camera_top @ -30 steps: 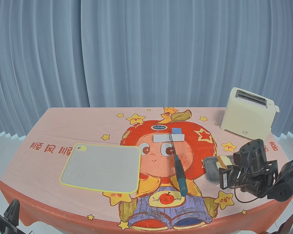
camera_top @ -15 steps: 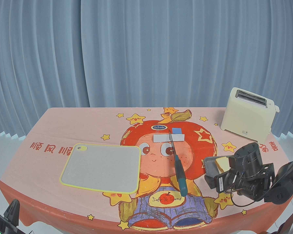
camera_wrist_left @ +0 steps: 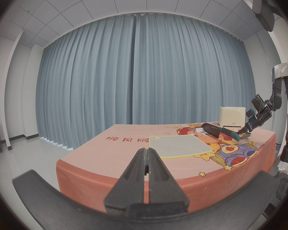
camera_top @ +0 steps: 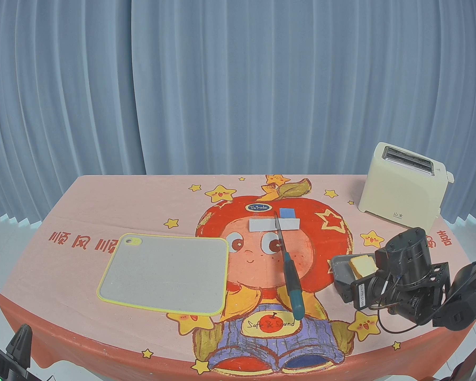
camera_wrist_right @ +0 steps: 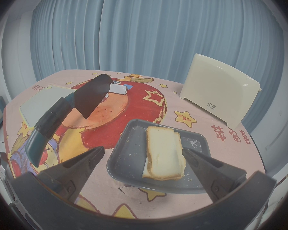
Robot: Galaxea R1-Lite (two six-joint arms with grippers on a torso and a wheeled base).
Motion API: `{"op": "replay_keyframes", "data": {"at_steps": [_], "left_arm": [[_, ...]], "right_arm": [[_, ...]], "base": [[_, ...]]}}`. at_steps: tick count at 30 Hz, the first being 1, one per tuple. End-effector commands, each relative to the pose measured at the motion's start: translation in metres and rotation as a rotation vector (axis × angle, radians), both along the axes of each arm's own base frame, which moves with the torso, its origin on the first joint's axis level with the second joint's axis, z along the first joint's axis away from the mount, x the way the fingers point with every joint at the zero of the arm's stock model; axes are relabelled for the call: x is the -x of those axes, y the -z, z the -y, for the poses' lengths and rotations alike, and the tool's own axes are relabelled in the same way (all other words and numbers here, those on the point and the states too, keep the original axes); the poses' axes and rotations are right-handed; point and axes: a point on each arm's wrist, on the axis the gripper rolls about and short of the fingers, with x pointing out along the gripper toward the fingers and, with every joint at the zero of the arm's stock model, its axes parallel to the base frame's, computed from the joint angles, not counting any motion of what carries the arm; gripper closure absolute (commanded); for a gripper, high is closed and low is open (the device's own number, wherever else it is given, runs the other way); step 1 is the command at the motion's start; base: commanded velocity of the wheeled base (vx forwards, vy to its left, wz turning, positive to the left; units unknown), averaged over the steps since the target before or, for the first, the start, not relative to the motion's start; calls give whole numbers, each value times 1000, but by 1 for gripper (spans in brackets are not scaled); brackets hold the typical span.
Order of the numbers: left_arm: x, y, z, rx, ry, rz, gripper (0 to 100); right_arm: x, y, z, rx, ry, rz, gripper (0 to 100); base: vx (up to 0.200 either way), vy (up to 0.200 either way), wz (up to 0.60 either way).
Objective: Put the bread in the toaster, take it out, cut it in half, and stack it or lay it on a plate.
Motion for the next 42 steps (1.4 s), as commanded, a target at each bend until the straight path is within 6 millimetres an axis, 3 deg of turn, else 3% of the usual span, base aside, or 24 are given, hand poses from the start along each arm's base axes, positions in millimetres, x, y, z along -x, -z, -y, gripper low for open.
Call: {"op": "replay_keyframes", "data": {"at_steps": [1, 14, 42], "left_arm": [[-1, 5, 0, 0, 0, -18, 100], [-1, 5, 0, 0, 0, -18, 100], [-1, 5, 0, 0, 0, -18, 100]], "right_arm": [[1, -6, 1, -17, 0, 22, 0], [4, -23, 10, -49, 18, 77, 0], [8, -34, 19, -75, 41, 116, 0]], "base": [[0, 0, 0], [0, 0, 0], [0, 0, 0]]}}
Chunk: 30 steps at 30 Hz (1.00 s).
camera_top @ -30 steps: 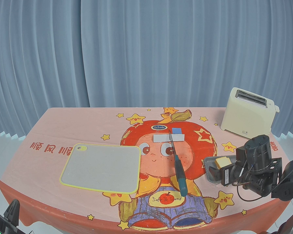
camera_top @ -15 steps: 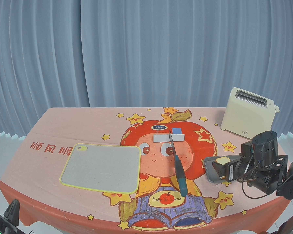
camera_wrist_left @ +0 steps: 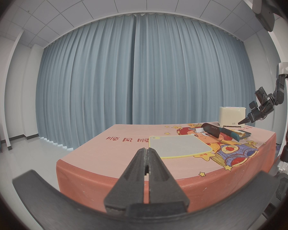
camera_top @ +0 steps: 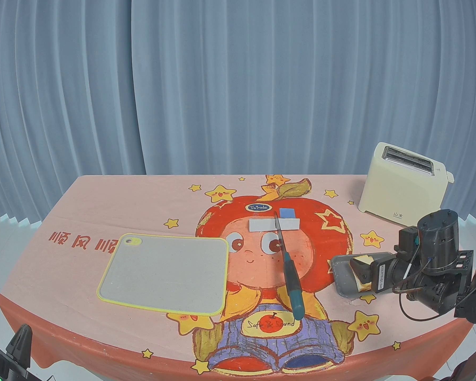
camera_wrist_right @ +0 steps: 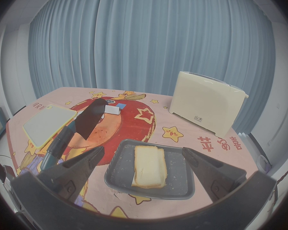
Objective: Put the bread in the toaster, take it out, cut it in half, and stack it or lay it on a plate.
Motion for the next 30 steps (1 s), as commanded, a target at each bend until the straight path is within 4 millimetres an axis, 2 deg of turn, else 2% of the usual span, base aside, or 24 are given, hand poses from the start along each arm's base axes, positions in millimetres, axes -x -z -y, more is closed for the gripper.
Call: {"op": "replay_keyframes", "data": {"at_steps": [1, 8, 13, 22, 30], "left_arm": [[-1, 5, 0, 0, 0, -18, 100], [-1, 5, 0, 0, 0, -18, 100], [-1, 5, 0, 0, 0, -18, 100], [-1, 5, 0, 0, 0, -18, 100], [-1, 5, 0, 0, 0, -18, 100]], "right_arm": [[1, -2, 1, -6, 2, 9, 0], [0, -3, 3, -11, 14, 11, 0], [-1, -12, 20, -32, 76, 46, 0], [11, -11, 51, -30, 181, 54, 0], [9, -17, 60, -18, 216, 77, 0]], "base": [[0, 0, 0], [0, 0, 0], [0, 0, 0], [0, 0, 0], [0, 0, 0]]}}
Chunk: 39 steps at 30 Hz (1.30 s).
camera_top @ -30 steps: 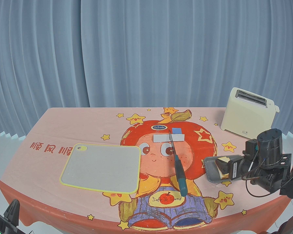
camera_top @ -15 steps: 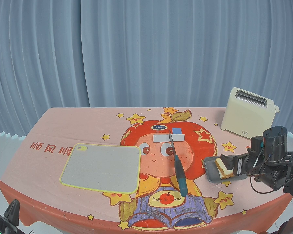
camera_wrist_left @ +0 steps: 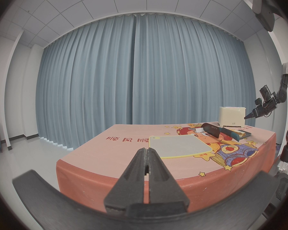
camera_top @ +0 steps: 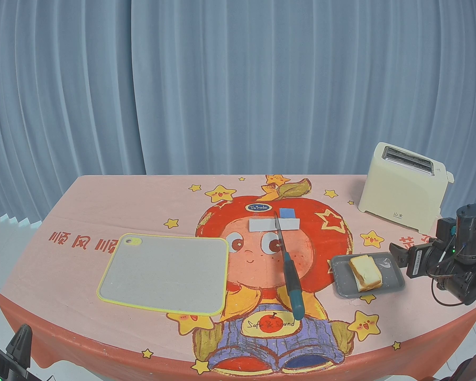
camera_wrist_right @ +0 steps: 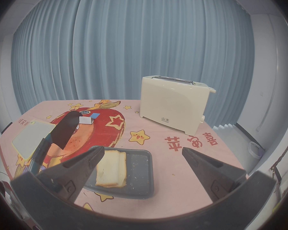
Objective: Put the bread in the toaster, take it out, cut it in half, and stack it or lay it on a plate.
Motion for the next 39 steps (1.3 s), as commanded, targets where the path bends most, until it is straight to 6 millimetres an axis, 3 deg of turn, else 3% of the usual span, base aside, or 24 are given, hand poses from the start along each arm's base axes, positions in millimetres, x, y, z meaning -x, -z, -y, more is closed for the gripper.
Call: {"op": "replay_keyframes", "data": {"at_steps": [1, 12, 19, 33, 39], "left_arm": [[-1, 5, 0, 0, 0, -18, 100], [-1, 5, 0, 0, 0, -18, 100], [-1, 5, 0, 0, 0, -18, 100], [-1, 5, 0, 0, 0, -18, 100], [-1, 5, 0, 0, 0, -18, 100]], "right_arm": [[1, -4, 7, 1, 30, 19, 0], [16, -28, 39, 18, 142, 134, 0], [32, -35, 48, -23, 110, 188, 0], [84, -36, 62, -58, 104, 314, 0], [107, -37, 70, 2, 82, 392, 0]], "base": [[0, 0, 0], [0, 0, 0], [0, 0, 0], [0, 0, 0], [0, 0, 0]]}}
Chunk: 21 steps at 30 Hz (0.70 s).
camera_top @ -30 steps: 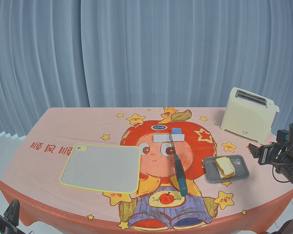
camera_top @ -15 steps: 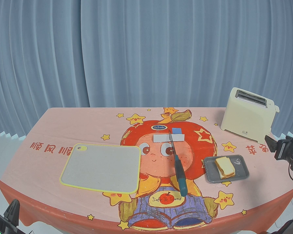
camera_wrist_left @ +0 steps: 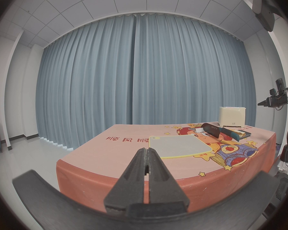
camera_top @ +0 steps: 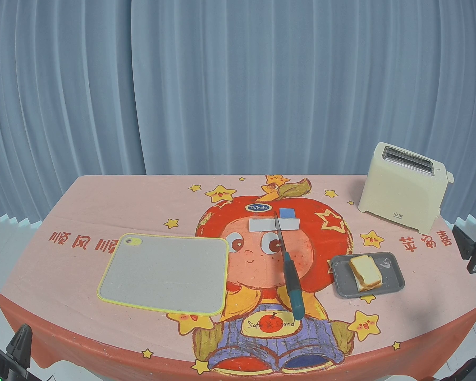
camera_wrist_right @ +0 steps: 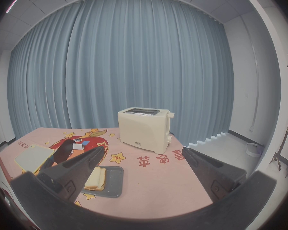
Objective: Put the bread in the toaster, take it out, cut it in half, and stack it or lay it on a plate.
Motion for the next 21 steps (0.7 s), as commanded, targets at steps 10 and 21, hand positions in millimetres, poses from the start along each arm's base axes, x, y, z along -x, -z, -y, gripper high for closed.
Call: {"op": "replay_keyframes", "data": {"at_steps": [10, 21], "left_arm": [[-1, 5, 0, 0, 0, -18, 100], [-1, 5, 0, 0, 0, -18, 100]], "right_arm": [[49, -3, 8, 91, -12, 165, 0], [99, 22, 1, 78, -84, 109, 0]], "base": [[0, 0, 0], [0, 0, 0]]}}
